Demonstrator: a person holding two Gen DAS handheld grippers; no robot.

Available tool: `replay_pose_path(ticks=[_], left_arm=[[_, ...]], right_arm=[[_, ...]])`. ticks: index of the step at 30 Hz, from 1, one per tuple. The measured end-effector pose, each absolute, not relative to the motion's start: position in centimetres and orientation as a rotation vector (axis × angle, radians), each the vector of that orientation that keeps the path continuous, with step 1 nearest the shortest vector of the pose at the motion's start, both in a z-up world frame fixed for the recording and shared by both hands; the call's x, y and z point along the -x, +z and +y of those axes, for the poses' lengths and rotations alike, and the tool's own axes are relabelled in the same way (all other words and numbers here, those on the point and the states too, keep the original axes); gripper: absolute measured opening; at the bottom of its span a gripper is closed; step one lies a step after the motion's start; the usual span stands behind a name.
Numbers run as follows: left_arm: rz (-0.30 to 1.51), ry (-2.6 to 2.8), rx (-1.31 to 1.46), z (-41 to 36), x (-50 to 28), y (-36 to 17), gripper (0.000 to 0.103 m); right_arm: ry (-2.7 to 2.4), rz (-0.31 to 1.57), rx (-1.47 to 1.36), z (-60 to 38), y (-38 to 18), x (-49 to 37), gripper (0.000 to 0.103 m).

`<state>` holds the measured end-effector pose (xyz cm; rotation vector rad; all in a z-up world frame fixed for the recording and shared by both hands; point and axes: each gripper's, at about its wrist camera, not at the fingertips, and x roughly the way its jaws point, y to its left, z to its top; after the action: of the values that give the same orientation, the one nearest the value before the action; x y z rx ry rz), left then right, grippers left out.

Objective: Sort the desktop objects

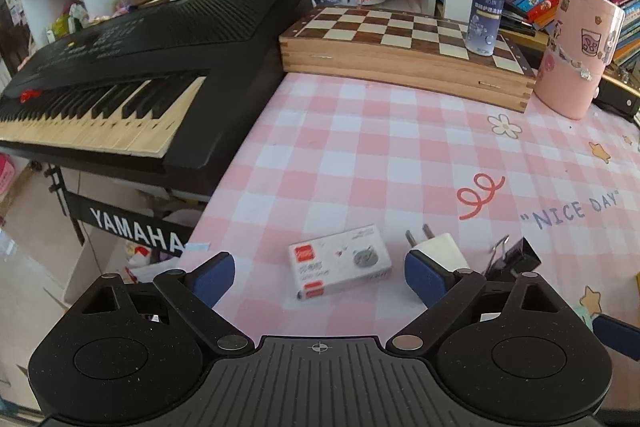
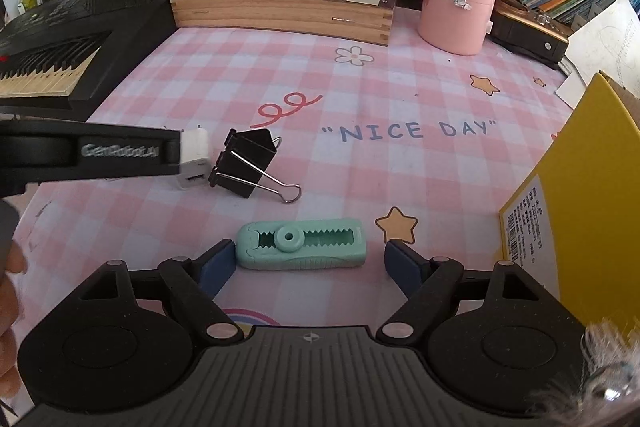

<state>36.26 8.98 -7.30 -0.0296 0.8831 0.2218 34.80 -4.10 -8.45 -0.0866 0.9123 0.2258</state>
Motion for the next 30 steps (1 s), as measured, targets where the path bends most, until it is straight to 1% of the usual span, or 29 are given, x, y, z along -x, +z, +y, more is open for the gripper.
replay_pose_path(ticks=[4,8,9,11,12,13,14,15,30], left_arm=[[0.896,0.234,0.010,8.3,-37.1,-7.8,0.092],[0.902,0.252,0.018,8.5,-37.1,-8.1,0.087],[0.905,0.256,0.023,8.6,-37.1,-8.2,0.082],[0.898,0.248,0.038,8.7,-37.0,-8.2,0.076],[0.895,0.238,0.043,8.6,-36.9,-8.2,0.069],[0.892,0.225,0.046,8.5,-36.9,-8.1,0.061],[0.889,0.213,0.047,8.4,-36.8,-8.1,0.059],[0.888,0.211,0.045,8.4,-36.8,-8.1,0.058],[0.833,0.177,0.078,9.2,-32.4,-5.2,0.057]], right_arm=[[0.231,0.906,0.089,-4.1,-8.5,-34.9,0.080],[0.226,0.896,0.089,-4.3,-8.5,-35.1,0.080],[0.227,0.894,0.092,-4.3,-8.6,-35.1,0.080],[0.229,0.889,0.096,-4.3,-8.6,-35.0,0.080],[0.233,0.886,0.096,-4.3,-8.6,-35.0,0.079],[0.235,0.884,0.096,-4.3,-8.6,-35.0,0.077],[0.238,0.876,0.097,-4.3,-8.5,-35.0,0.069],[0.241,0.870,0.101,-4.3,-8.4,-35.0,0.067],[0.242,0.821,0.084,-4.2,-6.8,-33.1,0.067]])
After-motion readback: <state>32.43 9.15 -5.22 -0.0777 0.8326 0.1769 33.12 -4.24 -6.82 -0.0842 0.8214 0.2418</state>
